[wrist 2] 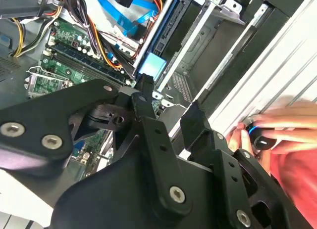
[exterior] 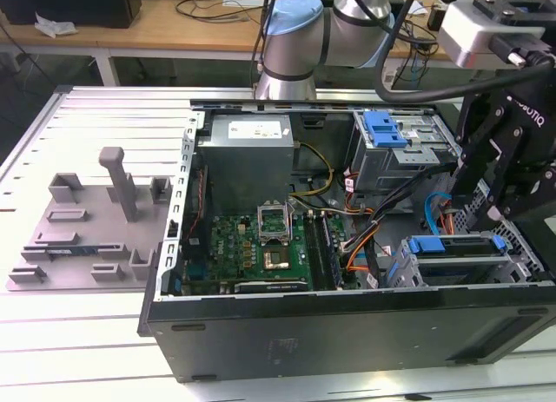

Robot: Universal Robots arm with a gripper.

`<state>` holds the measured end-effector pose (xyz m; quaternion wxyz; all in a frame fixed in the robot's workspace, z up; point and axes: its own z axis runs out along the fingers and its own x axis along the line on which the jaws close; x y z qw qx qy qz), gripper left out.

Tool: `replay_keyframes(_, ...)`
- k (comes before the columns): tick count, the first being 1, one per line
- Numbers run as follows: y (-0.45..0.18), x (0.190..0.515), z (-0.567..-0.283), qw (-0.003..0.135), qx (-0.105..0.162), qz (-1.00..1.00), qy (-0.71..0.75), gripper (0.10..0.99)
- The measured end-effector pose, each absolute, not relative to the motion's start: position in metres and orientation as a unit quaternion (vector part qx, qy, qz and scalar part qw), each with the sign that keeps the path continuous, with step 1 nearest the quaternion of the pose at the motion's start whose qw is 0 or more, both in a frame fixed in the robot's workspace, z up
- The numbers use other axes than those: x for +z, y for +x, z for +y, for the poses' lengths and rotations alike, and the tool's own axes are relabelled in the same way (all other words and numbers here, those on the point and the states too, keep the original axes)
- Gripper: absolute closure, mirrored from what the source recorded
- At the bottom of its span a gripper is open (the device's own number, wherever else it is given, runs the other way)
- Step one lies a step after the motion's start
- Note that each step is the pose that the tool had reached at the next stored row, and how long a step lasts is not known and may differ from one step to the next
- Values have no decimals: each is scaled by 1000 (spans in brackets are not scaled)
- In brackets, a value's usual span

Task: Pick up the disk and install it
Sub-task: 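Insert the disk into the insertion slot, then insert the first disk wire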

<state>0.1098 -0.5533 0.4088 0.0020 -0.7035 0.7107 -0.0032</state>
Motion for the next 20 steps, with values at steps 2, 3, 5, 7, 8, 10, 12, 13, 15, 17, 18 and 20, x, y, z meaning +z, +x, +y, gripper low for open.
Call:
replay_keyframes(2, 110, 409, -553, 2, -3, 711, -704, 584)
replay_keyframes(3, 110, 409, -553, 2, -3, 711, -704, 584)
replay_keyframes(5, 110, 408, -553, 2, -3, 711, -704, 584)
replay_keyframes(7, 110, 408, -553, 2, -3, 711, -704, 584)
replay_keyframes(8, 110, 408, -553, 2, -3, 711, -704, 584)
replay_keyframes(10, 110, 408, -553, 2, -3, 711, -704, 584)
replay_keyframes(12, 110, 408, -553, 2, -3, 711, -704, 584)
replay_keyframes(13, 110, 408, -553, 2, -3, 711, -704, 584)
replay_keyframes(15, 110, 408, -553, 2, -3, 711, -704, 584)
replay_keyframes(17, 110, 407, -553, 2, -3, 711, -703, 584)
replay_keyframes(18, 110, 407, -553, 2, -3, 711, -704, 584)
replay_keyframes(20, 110, 407, -548, -2, -7, 711, -703, 584)
